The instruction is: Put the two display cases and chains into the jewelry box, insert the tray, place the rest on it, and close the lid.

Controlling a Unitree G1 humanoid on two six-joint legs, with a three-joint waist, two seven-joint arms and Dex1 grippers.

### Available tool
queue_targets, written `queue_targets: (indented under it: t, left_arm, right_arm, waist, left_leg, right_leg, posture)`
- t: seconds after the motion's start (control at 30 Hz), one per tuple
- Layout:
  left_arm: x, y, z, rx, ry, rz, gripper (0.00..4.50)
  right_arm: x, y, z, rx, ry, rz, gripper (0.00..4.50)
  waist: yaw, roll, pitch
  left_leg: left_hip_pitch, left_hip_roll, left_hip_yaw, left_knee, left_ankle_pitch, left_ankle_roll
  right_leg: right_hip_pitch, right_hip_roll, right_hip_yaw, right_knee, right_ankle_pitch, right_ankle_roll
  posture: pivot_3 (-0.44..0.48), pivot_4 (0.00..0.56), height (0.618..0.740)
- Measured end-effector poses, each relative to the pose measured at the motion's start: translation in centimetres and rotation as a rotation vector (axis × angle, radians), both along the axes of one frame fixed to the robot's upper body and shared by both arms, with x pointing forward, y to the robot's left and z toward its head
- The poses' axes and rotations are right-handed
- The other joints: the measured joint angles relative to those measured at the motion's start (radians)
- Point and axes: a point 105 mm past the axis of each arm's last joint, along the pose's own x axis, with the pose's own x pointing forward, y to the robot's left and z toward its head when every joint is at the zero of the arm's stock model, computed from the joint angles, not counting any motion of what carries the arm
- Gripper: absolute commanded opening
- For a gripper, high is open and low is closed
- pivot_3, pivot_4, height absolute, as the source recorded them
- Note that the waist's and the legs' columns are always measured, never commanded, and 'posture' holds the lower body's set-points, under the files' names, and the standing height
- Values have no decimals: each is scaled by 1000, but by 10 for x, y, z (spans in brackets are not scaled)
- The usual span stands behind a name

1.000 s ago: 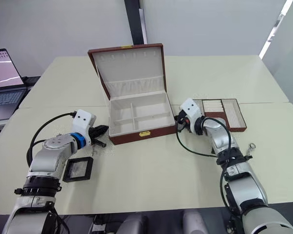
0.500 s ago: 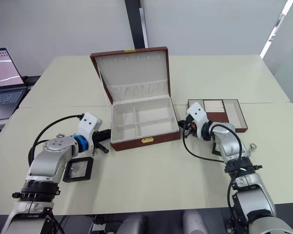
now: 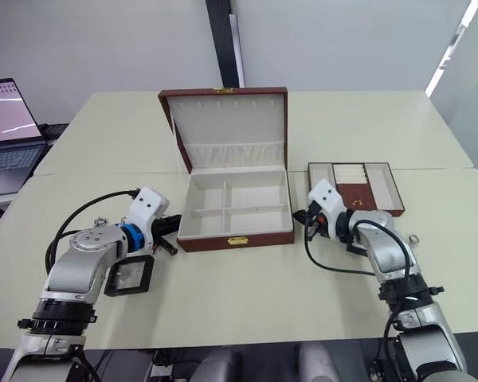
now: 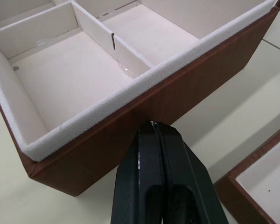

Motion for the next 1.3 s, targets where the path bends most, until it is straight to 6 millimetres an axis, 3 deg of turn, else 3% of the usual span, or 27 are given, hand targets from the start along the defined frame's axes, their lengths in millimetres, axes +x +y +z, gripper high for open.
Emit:
queue_targets:
  t: [0.63,1.3]
  left_arm:
    - [10,-19,0,-1,-22,-33,53]
    - [12,-15,2,32,-32,-61,53]
  right_arm:
    - [-5,-17,-1,3,15,-59,0]
    - [-4,-23,2,5,4,-76,0]
  waist:
    - [24,0,-1]
    - [19,0,-1]
  left_leg:
    - [-1,-1,-3,2,0,0]
    - [-1,-1,-3,2,0,0]
  right_leg:
    - [2,0,-2,0,0,0]
    - [1,0,-2,-1,0,0]
  posture:
    - [0,150,740]
    - [0,150,740]
